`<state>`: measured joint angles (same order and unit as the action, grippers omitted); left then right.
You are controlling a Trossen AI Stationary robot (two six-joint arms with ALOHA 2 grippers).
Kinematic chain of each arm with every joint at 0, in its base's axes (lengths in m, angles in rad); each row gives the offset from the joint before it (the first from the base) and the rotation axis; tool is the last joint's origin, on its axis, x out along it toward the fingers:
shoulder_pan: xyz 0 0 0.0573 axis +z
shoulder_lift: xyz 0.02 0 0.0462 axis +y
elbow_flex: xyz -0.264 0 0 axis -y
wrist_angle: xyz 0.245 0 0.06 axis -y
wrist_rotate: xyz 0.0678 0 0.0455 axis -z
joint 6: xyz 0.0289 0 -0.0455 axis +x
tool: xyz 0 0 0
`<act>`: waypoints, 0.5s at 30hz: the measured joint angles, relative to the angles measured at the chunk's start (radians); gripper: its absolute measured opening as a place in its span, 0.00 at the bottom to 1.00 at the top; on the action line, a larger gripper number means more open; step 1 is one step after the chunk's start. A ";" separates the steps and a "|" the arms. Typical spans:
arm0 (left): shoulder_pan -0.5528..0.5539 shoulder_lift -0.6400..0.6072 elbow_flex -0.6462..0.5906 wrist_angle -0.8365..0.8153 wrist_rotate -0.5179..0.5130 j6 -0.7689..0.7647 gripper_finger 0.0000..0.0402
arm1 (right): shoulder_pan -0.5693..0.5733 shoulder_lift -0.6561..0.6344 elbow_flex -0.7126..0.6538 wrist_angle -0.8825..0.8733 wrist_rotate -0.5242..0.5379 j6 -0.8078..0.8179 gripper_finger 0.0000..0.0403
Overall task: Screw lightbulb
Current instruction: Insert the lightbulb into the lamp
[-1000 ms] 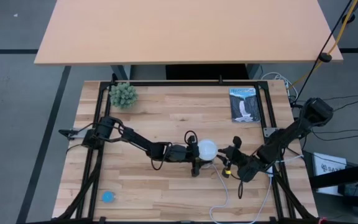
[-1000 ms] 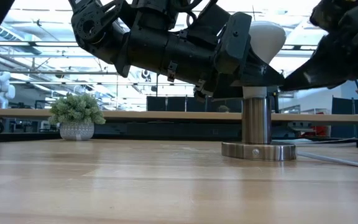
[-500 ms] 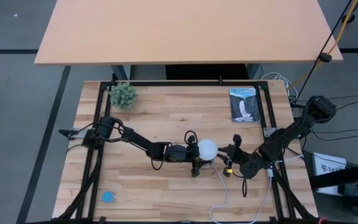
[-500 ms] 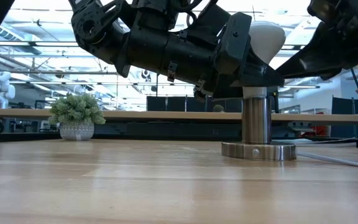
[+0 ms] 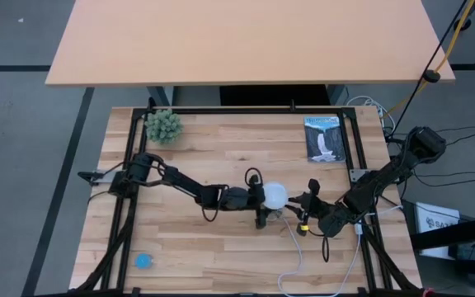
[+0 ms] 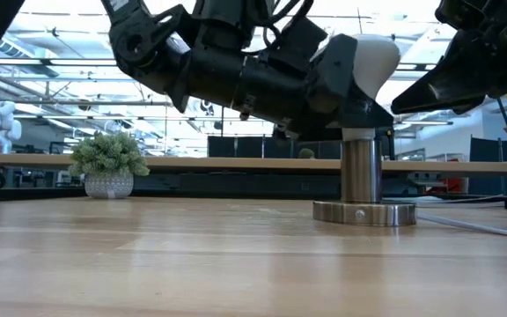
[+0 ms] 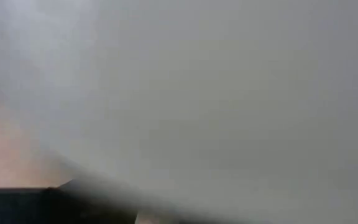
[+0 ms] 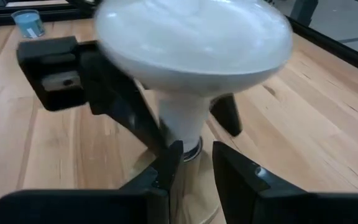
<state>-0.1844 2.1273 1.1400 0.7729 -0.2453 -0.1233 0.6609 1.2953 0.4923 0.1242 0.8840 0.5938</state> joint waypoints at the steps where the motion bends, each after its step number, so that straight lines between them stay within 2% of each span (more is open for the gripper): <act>1: -0.003 0.000 0.000 0.005 0.038 0.000 0.65 | 0.000 0.000 0.000 0.000 0.000 -0.001 0.19; 6: -0.021 0.001 0.000 -0.001 -0.002 0.028 0.65 | -0.013 0.000 0.000 -0.001 0.007 -0.022 0.19; 15: -0.021 0.001 0.000 0.007 0.011 0.024 0.65 | -0.079 -0.018 0.000 -0.072 -0.027 -0.031 0.19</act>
<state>-0.2050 2.1284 1.1397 0.7795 -0.2343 -0.0995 0.5816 1.2772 0.4923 0.0524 0.8573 0.5627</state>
